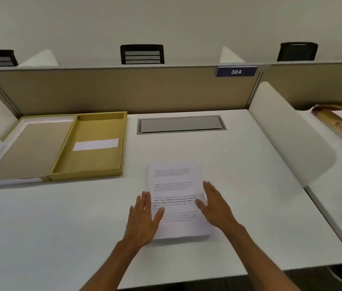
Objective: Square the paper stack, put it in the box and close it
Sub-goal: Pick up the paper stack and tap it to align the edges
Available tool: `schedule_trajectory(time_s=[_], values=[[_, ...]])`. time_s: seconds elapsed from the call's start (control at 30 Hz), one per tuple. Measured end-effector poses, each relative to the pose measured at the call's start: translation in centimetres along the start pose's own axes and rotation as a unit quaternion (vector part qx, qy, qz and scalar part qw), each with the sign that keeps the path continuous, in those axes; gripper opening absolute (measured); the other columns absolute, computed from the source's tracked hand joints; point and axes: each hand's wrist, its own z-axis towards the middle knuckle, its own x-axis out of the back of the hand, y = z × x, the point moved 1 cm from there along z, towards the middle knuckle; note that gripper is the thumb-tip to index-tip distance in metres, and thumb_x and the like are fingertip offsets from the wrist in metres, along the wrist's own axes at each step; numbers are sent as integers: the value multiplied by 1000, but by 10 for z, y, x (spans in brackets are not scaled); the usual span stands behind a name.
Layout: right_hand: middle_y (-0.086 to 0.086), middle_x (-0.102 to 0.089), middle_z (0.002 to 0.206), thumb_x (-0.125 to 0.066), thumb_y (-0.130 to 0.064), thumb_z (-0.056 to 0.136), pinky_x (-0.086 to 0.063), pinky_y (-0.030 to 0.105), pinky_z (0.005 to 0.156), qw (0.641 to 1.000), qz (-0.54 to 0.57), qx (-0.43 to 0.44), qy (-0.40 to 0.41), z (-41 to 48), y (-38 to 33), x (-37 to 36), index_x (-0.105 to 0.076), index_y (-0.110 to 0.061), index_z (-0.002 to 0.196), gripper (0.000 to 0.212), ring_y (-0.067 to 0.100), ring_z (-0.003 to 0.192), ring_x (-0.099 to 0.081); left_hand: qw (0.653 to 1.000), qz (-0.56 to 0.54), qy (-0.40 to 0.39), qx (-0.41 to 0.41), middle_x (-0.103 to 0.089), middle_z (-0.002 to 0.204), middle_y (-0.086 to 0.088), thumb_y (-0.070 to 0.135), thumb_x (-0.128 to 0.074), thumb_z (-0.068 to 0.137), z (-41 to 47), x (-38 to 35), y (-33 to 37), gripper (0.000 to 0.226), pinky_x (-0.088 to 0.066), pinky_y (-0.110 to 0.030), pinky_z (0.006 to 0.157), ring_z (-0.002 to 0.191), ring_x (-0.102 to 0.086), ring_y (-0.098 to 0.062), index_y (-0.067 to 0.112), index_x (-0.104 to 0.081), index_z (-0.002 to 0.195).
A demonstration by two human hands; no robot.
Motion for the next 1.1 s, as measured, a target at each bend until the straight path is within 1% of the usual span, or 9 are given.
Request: schedule_trajectory(time_s=[0.23, 0.33, 0.47, 0.6, 0.67, 0.83, 0.93, 1.0, 1.1], values=[[10, -31, 159, -50, -47, 98, -33, 41, 112, 994, 25, -93, -57, -4, 8, -26, -13, -9, 157, 79, 28, 143, -30, 992, -75, -36, 91, -30, 158, -11, 55, -45, 96, -1, -21, -1, 86, -33, -41, 113, 143, -30, -27, 8, -7, 156], [14, -47, 145, -54, -44, 96, -40, 39, 104, 993, 31, -108, -23, 5, 4, -26, -32, -6, 149, 69, 29, 132, -43, 978, -146, -11, 149, -40, 150, -14, 48, -55, 94, 13, -17, 4, 77, -40, -42, 108, 136, -40, -31, 5, -26, 151], [13, -64, 123, -62, -39, 91, -45, 30, 80, 973, 133, -191, 2, 24, 0, -19, -58, -6, 116, 42, 28, 105, -62, 913, -315, 1, 259, -65, 123, -16, 39, -62, 87, 34, -2, 6, 54, -52, -32, 71, 99, -64, -30, 1, -57, 125], [17, -67, 107, -68, -29, 84, -59, 41, 79, 911, 303, -280, 3, 40, 2, -10, -57, -3, 99, 32, 32, 92, -68, 817, -475, -44, 324, -69, 91, -17, 34, -60, 83, 49, 11, 0, 43, -49, -32, 64, 75, -64, -31, 0, -61, 108], [19, -68, 103, -70, -21, 84, -60, 48, 81, 889, 350, -294, -6, 46, 0, -6, -56, -6, 88, 21, 37, 90, -70, 798, -494, -60, 339, -67, 84, -18, 31, -60, 83, 54, 15, 1, 38, -49, -33, 64, 70, -62, -29, -1, -60, 103], [15, -73, 80, -69, -13, 87, -53, 25, 46, 859, 395, -315, -86, 56, -2, 5, -65, -1, 90, 13, 25, 62, -70, 820, -458, -84, 332, -69, 87, -19, 22, -59, 84, 63, 17, 0, 29, -51, -36, 73, 76, -63, -31, -1, -60, 101], [17, -74, 89, -69, -14, 87, -55, 30, 56, 873, 365, -310, -95, 60, 1, 2, -65, 1, 98, 20, 29, 71, -71, 839, -438, -75, 315, -73, 97, -23, 21, -58, 84, 66, 18, 1, 31, -54, -40, 78, 81, -66, -34, -2, -62, 105], [20, -74, 96, -71, -16, 86, -56, 33, 62, 884, 346, -303, -86, 63, 5, 1, -64, 4, 104, 28, 32, 77, -71, 847, -434, -62, 299, -74, 95, -22, 19, -59, 83, 69, 18, 1, 29, -56, -37, 71, 80, -69, -32, -1, -65, 104], [16, -76, 91, -73, -19, 84, -52, 28, 55, 896, 329, -286, -85, 63, 10, 3, -66, 3, 102, 30, 28, 71, -72, 850, -432, -71, 294, -75, 85, -17, 17, -62, 84, 73, 21, -4, 20, -54, -32, 62, 73, -70, -29, 1, -66, 95]])
